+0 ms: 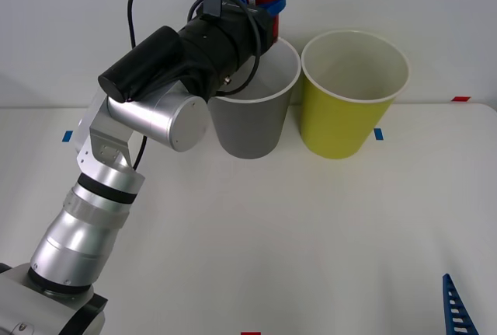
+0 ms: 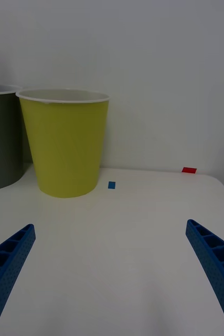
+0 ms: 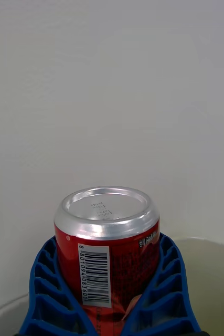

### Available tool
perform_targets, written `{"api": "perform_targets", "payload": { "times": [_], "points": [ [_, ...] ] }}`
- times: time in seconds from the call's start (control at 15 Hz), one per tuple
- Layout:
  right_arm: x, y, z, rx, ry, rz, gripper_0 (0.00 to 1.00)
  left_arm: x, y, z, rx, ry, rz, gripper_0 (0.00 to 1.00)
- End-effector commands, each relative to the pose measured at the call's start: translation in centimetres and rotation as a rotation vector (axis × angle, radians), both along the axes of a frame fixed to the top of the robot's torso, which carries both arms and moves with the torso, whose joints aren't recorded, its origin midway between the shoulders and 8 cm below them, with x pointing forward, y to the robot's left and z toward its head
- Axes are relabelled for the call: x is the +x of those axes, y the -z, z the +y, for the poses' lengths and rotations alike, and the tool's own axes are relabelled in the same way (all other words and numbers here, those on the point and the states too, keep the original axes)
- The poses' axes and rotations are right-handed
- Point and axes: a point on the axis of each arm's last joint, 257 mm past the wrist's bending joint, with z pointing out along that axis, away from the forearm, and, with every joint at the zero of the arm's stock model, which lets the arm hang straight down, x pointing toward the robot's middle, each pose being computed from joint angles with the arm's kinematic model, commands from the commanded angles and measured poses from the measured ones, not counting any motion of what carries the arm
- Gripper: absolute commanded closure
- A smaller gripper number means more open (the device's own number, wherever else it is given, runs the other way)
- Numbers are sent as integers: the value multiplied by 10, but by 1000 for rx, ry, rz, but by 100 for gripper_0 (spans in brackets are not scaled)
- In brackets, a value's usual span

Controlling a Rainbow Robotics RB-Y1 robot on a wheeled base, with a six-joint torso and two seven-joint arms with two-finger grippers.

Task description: Put cans in the gray bin and PET bottles in the light green bin.

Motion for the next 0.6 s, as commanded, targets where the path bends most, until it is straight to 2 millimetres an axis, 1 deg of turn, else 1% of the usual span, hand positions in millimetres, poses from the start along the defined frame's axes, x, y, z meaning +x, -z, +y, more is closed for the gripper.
{"api": "perform_targets", "payload": {
  "times": [0.07,0.2,0.33,0.6],
  "points": [
    [0,0,0,0,0,0,0,4,2,10,55,-32,-27,100],
    [0,0,0,0,0,0,0,7,1,13,114,-71,-66,100],
    [0,0,0,0,0,0,0,6,0,8,118,-78,-74,100],
    [0,0,0,0,0,0,0,5,-1,5,105,-71,-69,100]
  ]
}}
